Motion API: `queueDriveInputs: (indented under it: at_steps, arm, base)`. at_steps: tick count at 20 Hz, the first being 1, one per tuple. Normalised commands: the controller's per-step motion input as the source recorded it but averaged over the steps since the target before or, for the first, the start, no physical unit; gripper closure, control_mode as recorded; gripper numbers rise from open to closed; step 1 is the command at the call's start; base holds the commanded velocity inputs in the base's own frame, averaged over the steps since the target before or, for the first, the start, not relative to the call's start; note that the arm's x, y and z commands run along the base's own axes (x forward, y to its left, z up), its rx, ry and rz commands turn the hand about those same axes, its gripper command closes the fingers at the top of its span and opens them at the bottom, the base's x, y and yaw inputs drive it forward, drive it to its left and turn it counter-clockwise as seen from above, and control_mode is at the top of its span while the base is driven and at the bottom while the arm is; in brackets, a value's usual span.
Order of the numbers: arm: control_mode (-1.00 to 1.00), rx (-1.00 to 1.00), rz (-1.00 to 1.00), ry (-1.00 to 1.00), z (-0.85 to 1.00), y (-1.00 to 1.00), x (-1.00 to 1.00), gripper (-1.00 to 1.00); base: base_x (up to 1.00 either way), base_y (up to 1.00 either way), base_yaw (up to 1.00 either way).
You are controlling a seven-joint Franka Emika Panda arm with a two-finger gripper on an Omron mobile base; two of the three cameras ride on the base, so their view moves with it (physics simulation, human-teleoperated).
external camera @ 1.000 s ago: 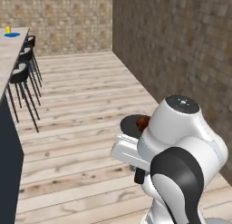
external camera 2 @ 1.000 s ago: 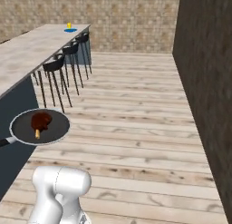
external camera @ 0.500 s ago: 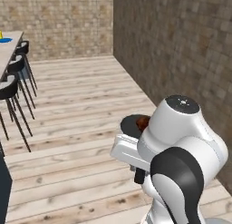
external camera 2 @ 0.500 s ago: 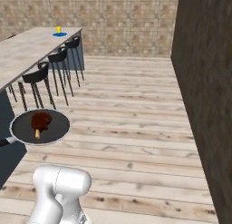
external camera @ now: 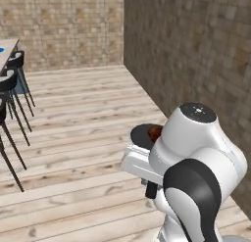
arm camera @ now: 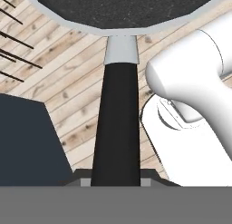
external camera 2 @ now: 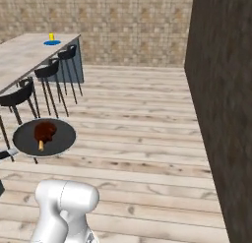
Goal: Pick up the pan with the steak in it and place it on the dining table. Then place the steak on the plate.
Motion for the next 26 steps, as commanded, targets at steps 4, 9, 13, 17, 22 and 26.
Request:
queueDriveInputs:
  at_steps: [4, 9, 13, 17, 22, 26]
  arm:
    - [1.00, 0.00, 0.00, 0.00, 0.00, 0.00, 0.00, 1.00]
    - [1.00, 0.00, 0.00, 0.00, 0.00, 0.00, 0.00, 1.00]
    - [1.00, 0.00, 0.00, 0.00, 0.00, 0.00, 0.00, 1.00]
    - [1.00, 0.00, 0.00, 0.00, 0.00, 0.00, 0.00, 1.00]
    - [1.00, 0.00, 0.00, 0.00, 0.00, 0.00, 0.00, 1.00]
    - [1.00, 0.00, 0.00, 0.00, 0.00, 0.00, 0.00, 1.00]
  base:
    - [1.00, -0.20, 0.00]
    - [1.00, -0.20, 0.00]
    - [1.00, -0.18, 0.00]
    - [1.00, -0.18, 0.00]
    - [1.00, -0.18, 0.00]
    - [1.00, -0.18, 0.00]
